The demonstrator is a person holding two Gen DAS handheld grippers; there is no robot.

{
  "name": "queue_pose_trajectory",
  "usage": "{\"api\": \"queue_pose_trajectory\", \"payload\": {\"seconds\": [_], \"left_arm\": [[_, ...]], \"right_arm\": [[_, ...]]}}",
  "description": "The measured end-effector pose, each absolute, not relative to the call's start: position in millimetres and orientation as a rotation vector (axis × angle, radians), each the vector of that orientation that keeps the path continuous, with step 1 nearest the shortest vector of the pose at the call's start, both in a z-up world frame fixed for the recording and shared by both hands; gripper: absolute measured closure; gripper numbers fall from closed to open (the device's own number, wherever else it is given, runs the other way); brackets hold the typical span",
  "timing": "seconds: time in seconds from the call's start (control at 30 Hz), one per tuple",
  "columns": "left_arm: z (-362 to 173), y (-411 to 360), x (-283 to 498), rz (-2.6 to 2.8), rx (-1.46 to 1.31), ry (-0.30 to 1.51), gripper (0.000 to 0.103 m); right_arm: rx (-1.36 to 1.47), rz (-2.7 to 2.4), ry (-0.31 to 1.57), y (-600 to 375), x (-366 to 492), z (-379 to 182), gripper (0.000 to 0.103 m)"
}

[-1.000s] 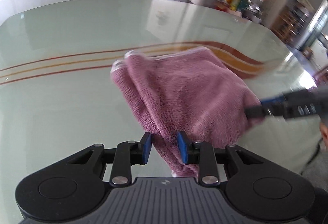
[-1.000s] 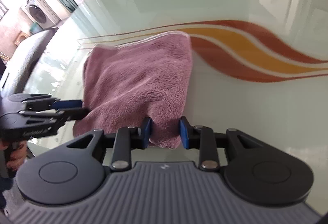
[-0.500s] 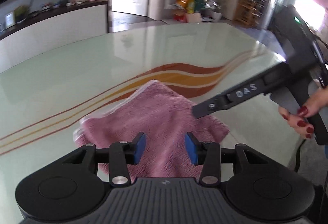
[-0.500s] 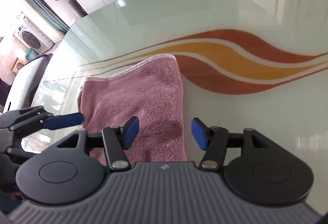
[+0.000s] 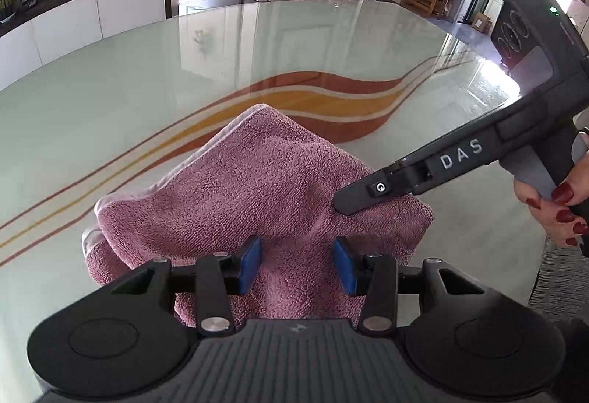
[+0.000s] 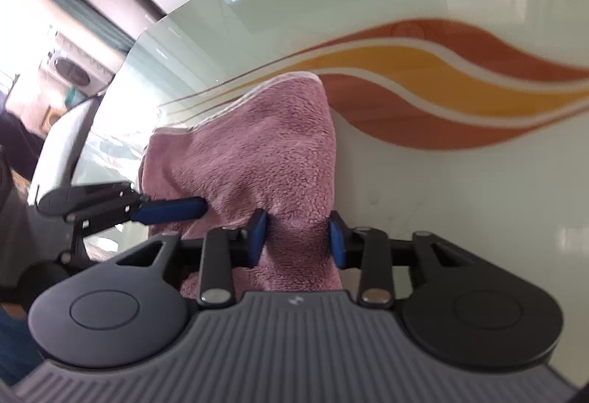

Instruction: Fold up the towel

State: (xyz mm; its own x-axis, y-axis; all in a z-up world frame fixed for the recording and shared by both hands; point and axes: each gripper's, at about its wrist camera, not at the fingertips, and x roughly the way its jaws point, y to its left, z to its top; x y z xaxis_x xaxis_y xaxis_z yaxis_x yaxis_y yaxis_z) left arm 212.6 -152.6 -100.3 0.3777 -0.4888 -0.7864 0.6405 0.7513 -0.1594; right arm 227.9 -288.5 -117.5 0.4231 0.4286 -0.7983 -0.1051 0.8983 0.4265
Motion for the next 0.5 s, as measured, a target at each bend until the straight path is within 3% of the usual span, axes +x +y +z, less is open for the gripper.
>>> {"api": "queue_pose_trajectory", "payload": {"seconds": [0.5], "left_arm": [[-103, -151, 200, -0.719, 0.175, 0.908, 0.055]], "right_arm": [[-0.051, 0.352, 0.986, -213, 198, -73, 0.081]]}}
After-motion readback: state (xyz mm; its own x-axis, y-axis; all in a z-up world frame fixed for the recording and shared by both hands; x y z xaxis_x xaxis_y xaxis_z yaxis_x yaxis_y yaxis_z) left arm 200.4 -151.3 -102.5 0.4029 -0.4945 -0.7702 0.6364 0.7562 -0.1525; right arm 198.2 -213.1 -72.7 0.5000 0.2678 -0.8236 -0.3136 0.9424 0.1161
